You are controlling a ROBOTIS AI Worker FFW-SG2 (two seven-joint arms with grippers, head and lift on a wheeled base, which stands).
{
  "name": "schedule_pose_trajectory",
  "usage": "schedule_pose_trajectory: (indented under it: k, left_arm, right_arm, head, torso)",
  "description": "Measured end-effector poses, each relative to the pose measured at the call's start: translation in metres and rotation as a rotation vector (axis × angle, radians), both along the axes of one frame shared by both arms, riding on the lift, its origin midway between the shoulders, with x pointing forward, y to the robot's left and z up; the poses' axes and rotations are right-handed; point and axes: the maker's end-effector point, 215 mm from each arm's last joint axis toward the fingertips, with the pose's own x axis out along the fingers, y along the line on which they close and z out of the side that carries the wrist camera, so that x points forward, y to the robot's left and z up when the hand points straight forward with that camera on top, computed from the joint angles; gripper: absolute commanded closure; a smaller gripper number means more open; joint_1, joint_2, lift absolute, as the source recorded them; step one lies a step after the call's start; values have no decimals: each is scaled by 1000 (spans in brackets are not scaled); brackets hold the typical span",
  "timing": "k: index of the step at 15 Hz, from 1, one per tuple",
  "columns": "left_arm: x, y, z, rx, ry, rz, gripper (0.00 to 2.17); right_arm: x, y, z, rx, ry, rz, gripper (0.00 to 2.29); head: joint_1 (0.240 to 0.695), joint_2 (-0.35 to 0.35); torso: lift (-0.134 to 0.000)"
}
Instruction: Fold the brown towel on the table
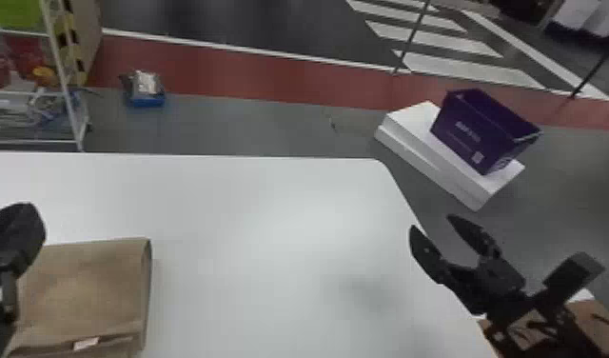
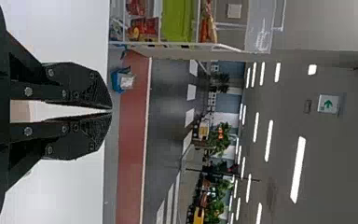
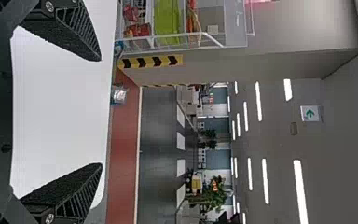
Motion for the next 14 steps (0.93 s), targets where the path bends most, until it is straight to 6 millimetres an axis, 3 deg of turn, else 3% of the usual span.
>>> schedule_pose_trajectory:
  k: [4,7,10,14]
  left_arm:
    - [-13,59,26,78,-125,57,-1]
    - [-29,76,42,127,-191,38,-1]
    - [-37,74,36,150,-202,25,-1]
    - [-41,40,9,129,-126,-33,12]
  right_arm:
    - [6,67,14,21,-26,14,110]
    - [0,106,20,27,-35,13,113]
    - [-5,138,13,32,-16,4,113]
    - [-8,179,2,12,11,-11,117]
  head:
    - [695,-96]
    - [695,-25]
    - [695,29]
    - [695,41]
  torso:
    - [-124]
    - [-124]
    - [-124]
    - [-124]
